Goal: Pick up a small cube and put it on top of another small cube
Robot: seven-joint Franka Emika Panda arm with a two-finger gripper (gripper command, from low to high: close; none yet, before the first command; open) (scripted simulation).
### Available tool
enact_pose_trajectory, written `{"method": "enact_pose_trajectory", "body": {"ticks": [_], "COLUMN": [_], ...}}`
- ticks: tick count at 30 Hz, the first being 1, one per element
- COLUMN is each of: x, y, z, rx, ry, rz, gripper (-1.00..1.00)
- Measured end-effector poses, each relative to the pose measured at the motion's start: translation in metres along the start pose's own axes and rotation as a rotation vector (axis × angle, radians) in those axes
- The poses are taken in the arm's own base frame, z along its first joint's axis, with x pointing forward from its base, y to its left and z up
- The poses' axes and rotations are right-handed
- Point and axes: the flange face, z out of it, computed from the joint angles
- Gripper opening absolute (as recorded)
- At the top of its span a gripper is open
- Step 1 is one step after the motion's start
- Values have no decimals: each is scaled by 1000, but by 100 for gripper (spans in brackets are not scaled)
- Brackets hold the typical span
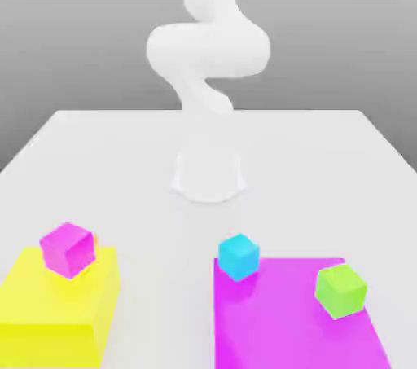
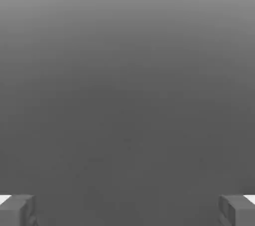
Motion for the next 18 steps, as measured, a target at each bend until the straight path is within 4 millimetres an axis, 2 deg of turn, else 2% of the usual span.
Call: {"method": "enact_pose_trajectory", "body": {"ticks": [4,9,14,18], "x": [4,1,-16,-41], "y": [40,108,190,257], "z": [77,157,220,256], "rx": [-138,-278,-378,-423], "ry": [-34,-115,-230,-337], "rz": [-74,-148,-204,-236], "gripper": [0,0,0,0]}}
